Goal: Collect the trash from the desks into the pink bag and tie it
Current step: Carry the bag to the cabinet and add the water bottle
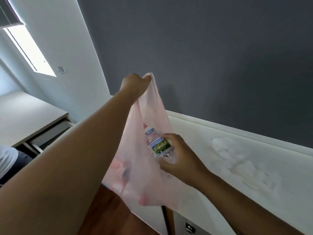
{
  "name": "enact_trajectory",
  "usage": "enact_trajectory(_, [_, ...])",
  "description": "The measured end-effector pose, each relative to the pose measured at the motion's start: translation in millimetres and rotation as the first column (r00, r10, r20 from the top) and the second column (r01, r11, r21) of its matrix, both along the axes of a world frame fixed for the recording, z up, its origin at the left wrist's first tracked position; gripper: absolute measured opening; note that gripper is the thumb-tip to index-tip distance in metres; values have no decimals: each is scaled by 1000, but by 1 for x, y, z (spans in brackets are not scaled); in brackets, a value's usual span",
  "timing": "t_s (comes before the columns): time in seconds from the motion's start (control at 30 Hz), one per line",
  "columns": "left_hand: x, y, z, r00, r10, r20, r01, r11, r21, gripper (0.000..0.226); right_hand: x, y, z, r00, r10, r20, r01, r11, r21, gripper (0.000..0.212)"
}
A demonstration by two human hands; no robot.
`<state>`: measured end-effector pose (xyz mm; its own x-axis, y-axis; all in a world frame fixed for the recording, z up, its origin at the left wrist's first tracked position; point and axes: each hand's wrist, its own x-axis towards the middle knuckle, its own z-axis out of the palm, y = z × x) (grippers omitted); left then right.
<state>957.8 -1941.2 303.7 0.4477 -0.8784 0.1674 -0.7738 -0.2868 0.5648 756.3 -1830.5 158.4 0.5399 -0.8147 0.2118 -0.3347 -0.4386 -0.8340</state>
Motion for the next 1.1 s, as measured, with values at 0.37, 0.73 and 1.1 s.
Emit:
enact_trajectory(0.37, [6,10,-13,996,2,-84,-3,1000,-20,56,42,-43,-14,949,-233,-212,150,926,-347,43])
enact_trajectory(0.73, [-65,-44,-43,996,-92,5,92,995,-36,73,-178,-48,-105,341,-365,-866,470,865,-179,109])
enact_trajectory(1.1, [-61,-28,-31,999,-28,19,29,999,-17,71,-143,-57,-93,650,-599,-468,370,787,-493,27])
